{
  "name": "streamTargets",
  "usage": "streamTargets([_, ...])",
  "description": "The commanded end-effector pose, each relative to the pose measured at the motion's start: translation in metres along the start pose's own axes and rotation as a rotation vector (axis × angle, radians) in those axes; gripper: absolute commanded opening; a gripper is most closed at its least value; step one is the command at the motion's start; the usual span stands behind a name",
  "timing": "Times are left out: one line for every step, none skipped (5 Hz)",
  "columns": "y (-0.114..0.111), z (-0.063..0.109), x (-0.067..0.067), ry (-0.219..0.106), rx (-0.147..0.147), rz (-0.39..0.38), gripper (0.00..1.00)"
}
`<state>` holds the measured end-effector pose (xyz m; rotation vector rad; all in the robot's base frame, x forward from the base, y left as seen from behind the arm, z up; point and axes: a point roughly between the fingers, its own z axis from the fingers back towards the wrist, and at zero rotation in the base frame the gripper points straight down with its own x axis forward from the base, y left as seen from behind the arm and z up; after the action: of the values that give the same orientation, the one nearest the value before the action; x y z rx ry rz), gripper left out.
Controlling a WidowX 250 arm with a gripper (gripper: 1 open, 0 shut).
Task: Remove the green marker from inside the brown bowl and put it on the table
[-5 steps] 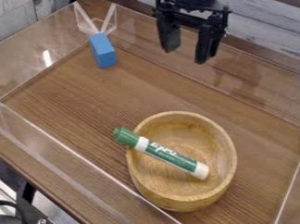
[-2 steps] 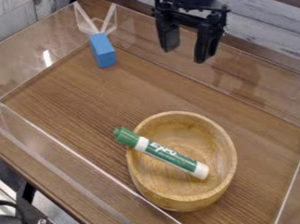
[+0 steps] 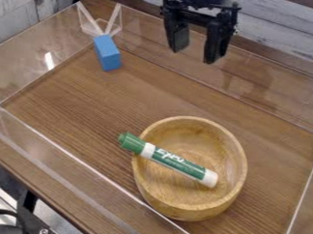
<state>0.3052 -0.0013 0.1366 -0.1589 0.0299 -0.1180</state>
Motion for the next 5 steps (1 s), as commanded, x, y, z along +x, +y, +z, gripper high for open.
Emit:
streamTargets([0.0, 0.024, 0.005, -0.089, 0.016, -0.02, 1.0])
streamTargets([-0.002, 0.016, -0.001, -0.077, 0.016, 0.0, 1.0])
streamTargets([-0.007, 0.01, -0.016, -0.083, 0.017, 0.017, 1.0])
streamTargets([-0.01, 0.003, -0.024, -0.071, 0.015, 0.003, 1.0])
streamTargets([-0.014, -0.001, -0.039, -0.071, 0.015, -0.086, 1.0])
